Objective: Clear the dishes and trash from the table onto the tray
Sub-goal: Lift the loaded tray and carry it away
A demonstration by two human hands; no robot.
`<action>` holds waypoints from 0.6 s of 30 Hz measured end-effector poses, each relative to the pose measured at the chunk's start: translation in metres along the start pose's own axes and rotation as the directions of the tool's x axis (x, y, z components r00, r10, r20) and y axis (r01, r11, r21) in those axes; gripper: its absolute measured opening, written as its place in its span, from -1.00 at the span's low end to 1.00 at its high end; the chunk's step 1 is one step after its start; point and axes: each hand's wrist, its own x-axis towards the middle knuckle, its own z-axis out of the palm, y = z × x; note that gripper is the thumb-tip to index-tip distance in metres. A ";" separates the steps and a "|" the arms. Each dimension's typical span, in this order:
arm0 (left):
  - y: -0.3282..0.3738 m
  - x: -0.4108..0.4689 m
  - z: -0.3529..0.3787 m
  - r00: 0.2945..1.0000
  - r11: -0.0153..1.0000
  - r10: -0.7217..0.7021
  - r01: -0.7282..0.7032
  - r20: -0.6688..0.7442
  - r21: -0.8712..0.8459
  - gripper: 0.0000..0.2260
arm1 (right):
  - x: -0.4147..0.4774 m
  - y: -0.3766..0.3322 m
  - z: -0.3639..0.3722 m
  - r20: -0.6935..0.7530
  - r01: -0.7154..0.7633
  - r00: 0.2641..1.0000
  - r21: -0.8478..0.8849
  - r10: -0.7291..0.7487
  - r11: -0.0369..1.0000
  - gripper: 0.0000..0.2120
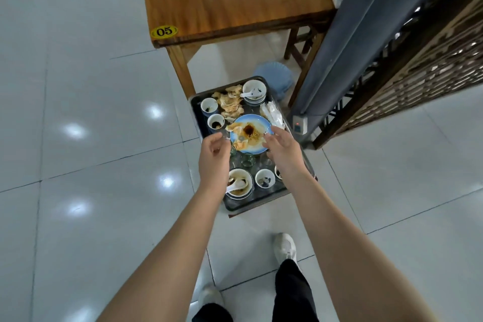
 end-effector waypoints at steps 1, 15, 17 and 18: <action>-0.002 0.001 0.005 1.000 1.000 -0.011 0.012 -0.018 0.003 -0.89 | 0.005 0.002 -0.005 0.015 -0.016 1.000 -0.006 0.016 1.000 -0.59; -0.039 0.053 0.071 0.959 0.982 -0.183 0.166 -0.217 -0.094 -0.92 | 0.106 0.013 -0.037 0.128 -0.066 0.987 -0.195 0.092 0.979 -0.55; -0.047 0.066 0.070 0.958 0.982 -0.184 0.172 -0.220 -0.075 -0.93 | 0.116 0.019 -0.034 0.119 -0.059 0.989 -0.240 0.090 0.969 -0.61; -0.054 0.074 0.069 0.955 0.980 -0.196 0.186 -0.222 -0.065 -0.92 | 0.124 0.023 -0.031 0.117 -0.066 0.988 -0.263 0.100 0.963 -0.63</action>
